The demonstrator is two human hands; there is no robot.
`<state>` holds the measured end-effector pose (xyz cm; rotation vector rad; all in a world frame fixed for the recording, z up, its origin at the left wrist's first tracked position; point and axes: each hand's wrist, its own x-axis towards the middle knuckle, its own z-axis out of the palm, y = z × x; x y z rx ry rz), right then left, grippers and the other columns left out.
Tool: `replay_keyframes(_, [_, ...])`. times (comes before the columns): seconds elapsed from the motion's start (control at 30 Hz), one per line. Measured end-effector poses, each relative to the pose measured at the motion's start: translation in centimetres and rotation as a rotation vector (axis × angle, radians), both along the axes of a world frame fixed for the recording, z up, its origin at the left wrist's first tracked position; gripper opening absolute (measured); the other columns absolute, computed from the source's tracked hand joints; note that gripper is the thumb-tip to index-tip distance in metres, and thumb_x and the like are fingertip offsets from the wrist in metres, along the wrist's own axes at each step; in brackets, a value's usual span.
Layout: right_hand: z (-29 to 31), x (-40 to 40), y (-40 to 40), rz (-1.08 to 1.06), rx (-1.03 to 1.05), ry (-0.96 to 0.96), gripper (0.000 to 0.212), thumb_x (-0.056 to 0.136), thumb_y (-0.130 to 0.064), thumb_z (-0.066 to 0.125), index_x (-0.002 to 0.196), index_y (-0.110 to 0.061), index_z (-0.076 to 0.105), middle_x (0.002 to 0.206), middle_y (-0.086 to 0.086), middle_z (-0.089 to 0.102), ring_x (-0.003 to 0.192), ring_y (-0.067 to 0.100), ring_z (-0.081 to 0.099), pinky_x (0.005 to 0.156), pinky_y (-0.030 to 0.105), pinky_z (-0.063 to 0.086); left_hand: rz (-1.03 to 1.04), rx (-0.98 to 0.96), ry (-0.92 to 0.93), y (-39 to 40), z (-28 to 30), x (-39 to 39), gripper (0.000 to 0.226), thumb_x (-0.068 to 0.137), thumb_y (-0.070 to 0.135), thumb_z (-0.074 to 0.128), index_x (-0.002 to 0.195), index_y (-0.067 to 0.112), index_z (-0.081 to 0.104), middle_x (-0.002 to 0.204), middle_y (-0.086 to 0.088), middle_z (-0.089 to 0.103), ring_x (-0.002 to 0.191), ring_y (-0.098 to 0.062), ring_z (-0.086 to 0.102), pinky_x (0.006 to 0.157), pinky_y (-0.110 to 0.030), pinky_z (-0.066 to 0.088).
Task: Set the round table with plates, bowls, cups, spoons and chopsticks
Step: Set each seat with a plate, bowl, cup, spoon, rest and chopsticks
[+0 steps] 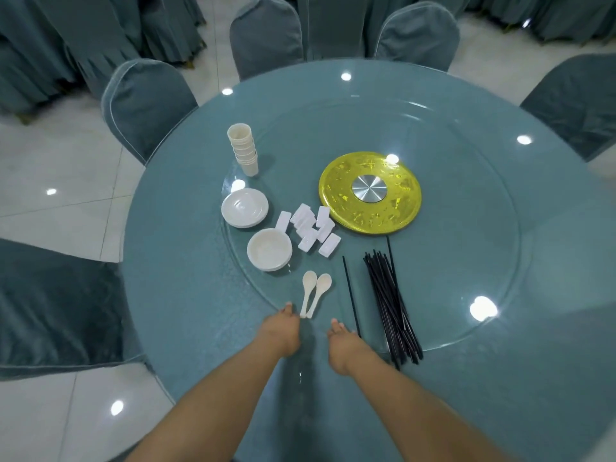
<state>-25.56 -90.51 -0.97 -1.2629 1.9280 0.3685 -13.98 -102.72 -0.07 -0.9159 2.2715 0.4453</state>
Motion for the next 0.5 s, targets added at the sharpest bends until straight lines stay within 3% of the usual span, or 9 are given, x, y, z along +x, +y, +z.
replay_keyframes(0.5, [1.0, -6.6, 8.1, -0.134, 0.046, 0.032, 0.064, 0.096, -0.007, 0.036, 0.154, -0.004, 0.009, 0.163, 0.006, -0.011, 0.151, 0.021, -0.003, 0.123, 0.042, 0.004, -0.302, 0.072, 0.024, 6.9, 0.7, -3.4, 0.056, 0.092, 0.014, 0.046, 0.146, 0.015, 0.033, 0.164, 0.003, 0.004, 0.131, -0.026, 0.047, 0.101, -0.042, 0.041])
